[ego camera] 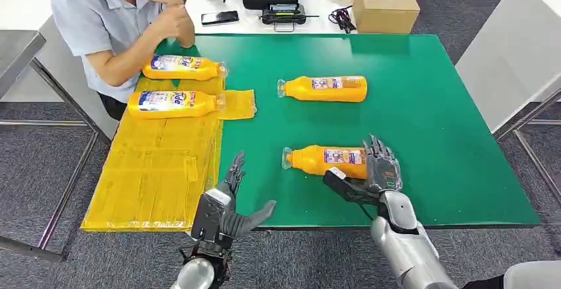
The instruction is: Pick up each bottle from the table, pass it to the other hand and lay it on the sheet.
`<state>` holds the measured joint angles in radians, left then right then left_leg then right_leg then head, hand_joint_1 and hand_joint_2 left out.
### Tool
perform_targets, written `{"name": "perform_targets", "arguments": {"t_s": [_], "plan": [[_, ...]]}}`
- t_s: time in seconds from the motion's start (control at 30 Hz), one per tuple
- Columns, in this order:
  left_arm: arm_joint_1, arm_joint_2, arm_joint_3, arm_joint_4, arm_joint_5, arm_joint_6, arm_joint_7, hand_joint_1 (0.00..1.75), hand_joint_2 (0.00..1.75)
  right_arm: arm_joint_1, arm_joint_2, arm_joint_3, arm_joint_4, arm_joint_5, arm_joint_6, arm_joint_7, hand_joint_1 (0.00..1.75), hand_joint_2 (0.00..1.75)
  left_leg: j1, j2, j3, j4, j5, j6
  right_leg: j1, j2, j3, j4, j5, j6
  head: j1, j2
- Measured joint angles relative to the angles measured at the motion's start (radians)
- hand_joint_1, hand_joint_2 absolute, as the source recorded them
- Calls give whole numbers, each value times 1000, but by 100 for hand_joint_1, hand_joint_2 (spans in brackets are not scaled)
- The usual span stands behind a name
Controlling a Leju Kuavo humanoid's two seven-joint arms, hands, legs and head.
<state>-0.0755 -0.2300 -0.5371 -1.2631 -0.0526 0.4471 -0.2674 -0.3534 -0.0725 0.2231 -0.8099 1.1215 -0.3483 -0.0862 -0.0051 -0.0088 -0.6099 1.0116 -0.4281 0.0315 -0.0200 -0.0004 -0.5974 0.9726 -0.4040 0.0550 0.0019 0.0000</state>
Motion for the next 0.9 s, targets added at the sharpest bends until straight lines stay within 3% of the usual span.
{"name": "perform_targets", "arguments": {"t_s": [0.67, 0.9], "plan": [[-18, -1, -16, 19, 12, -11, -24, 0, 175, -86, -55, 47, 83, -105, 155, -74, 175, 175, 0, 0, 8, 0, 0, 0, 0, 0, 7, -1, 0, 0, 0, 0], [-29, -20, -14, 27, 153, 80, -163, 0, 175, -58, -71, 11, 51, -528, 382, -324, 175, 175, 0, 5, 13, 0, -3, 0, 0, 3, 11, -1, 0, 0, 0, 0]]}}
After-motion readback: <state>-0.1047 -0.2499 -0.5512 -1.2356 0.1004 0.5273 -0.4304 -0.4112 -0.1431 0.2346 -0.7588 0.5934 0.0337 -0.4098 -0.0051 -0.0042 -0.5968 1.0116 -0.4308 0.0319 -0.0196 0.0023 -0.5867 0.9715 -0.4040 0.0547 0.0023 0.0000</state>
